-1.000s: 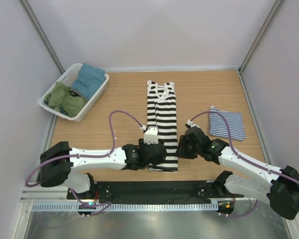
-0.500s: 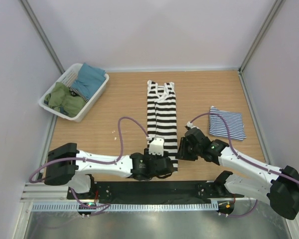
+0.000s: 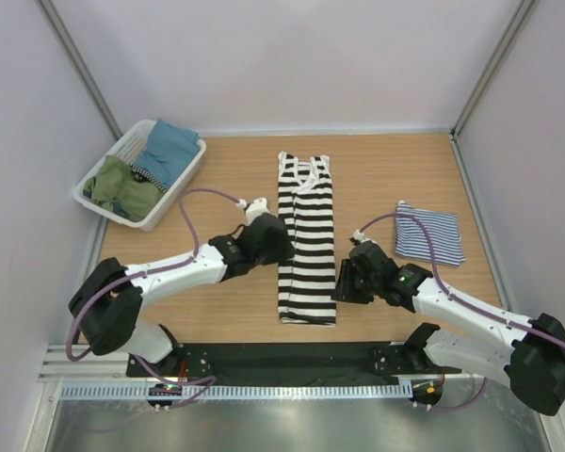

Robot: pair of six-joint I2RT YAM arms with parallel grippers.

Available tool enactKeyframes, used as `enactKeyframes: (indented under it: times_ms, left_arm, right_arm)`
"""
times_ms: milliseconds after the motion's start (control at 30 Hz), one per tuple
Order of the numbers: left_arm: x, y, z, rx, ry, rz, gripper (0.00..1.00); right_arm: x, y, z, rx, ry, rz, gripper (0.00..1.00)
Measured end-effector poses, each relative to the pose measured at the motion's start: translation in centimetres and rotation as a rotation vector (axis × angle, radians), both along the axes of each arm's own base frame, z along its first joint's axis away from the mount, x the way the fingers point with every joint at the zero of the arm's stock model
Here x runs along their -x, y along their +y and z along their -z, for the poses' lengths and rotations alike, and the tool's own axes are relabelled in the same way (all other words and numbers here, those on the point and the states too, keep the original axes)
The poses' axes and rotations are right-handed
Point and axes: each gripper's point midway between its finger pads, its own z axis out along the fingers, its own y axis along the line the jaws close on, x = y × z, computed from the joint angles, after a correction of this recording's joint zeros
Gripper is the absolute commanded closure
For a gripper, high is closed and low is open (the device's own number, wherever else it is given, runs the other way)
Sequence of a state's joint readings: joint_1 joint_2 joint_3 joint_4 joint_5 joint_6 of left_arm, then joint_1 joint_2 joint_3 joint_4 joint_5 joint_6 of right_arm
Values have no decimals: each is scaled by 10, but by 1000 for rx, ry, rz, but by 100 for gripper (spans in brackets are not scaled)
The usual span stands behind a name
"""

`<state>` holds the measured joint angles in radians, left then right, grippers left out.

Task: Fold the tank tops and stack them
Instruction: Fold the tank top

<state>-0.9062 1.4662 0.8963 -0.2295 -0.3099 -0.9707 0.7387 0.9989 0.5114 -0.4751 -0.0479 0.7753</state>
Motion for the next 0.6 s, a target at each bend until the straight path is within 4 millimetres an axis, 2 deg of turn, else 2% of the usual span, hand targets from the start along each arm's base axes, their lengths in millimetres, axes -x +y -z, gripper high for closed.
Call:
enactKeyframes:
  times_ms: [200,300,400,500,600]
  left_arm:
    - [-62,38,-14,70,1,-84,40]
    - [-98,63,-27,93,-25,-142,40]
    - [-125,91,-44,107,-62,-202,40]
    - [-138,106,-58,104,-95,-230,39]
    - [-134,108,-77,100,-125,-220,39]
  right_arm:
    - [0,0,0,-2,1,2,64]
    - [0,1,0,-4,-1,2,64]
    - [0,1,-1,-6,0,1,64]
    - [-1,2,0,-7,1,1,64]
    - [-2,3,1,-7,5,1,64]
